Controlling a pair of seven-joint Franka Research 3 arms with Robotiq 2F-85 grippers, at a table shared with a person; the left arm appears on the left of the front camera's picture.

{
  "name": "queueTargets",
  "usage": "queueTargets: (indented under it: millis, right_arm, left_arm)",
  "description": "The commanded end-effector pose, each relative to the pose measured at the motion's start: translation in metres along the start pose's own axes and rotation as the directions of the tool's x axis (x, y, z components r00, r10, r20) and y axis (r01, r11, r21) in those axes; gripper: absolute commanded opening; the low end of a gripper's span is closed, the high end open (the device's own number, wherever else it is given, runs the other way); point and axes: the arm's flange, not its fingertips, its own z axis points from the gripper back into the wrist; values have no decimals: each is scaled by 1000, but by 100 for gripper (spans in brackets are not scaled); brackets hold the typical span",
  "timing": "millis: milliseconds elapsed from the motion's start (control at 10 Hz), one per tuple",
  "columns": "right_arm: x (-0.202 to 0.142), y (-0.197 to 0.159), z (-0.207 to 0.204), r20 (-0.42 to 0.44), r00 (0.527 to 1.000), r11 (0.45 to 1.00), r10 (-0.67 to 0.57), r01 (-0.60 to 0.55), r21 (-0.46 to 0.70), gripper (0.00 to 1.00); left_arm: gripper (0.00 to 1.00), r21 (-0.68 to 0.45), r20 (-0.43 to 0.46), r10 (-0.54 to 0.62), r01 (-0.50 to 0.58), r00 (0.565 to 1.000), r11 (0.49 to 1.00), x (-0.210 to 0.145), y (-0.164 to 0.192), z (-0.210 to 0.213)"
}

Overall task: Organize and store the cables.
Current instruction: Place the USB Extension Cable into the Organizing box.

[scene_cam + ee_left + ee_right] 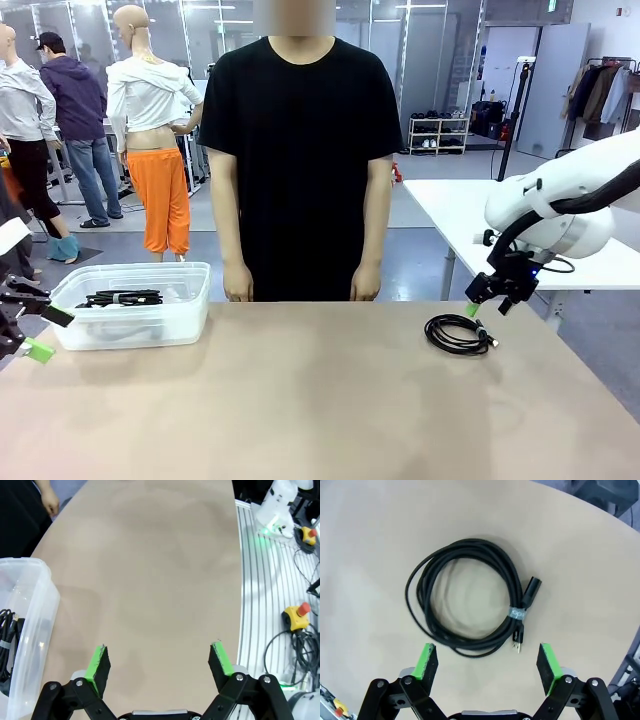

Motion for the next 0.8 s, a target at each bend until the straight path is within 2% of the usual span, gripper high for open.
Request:
queueTargets:
  millis: [0,400,700]
  right_arm:
    - [8,-11,-8,-35,996,997,-81,80,-10,100]
    - [16,-25,-54,-73,980,981,-184,179,-73,100]
    - [24,-20,-65,-75,980,976,-185,174,-130,100]
  left_arm:
    - [100,1,-10,8,-8,1000,1000,2,0,3]
    - [100,1,-10,8,-8,1000,1000,2,0,3]
    - [100,1,-10,8,-8,1000,1000,2,0,3]
